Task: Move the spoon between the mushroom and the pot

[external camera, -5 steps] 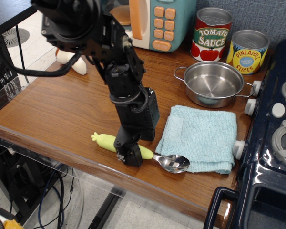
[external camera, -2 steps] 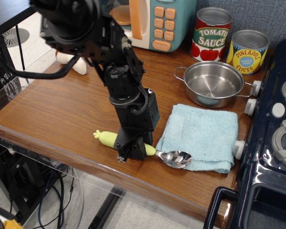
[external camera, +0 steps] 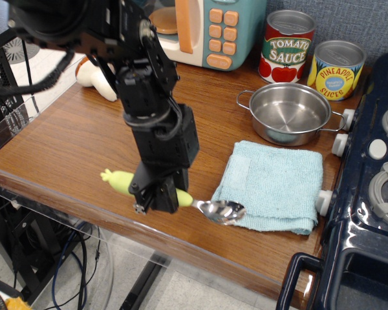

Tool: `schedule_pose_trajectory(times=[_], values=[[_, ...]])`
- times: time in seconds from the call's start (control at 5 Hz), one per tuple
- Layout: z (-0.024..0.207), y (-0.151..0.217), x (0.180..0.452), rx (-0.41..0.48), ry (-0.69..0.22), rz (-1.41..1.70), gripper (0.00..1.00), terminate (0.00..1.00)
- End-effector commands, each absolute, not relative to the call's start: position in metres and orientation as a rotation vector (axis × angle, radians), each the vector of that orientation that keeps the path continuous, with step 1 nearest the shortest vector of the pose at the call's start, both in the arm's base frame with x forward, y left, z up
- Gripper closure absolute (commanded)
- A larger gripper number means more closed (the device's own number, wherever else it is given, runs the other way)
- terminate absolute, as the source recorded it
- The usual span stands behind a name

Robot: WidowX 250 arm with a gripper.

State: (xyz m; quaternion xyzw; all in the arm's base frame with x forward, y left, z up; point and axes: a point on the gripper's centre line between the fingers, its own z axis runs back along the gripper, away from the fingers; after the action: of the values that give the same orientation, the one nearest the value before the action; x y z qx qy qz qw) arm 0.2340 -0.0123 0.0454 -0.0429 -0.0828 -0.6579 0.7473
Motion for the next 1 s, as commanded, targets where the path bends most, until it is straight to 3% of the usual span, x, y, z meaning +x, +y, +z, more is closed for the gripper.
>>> schedule_pose_trajectory(times=[0.0, 0.4, 0.8], values=[[0.089, 0.009, 0.273, -0.058, -0.166, -1.286, 1.0, 0.0], [0.116, 0.046, 0.321, -0.006, -0.237, -1.147, 1.0, 0.0], [0.1, 0.073, 0.365, -0.007, -0.206, -1.041, 1.0, 0.0]])
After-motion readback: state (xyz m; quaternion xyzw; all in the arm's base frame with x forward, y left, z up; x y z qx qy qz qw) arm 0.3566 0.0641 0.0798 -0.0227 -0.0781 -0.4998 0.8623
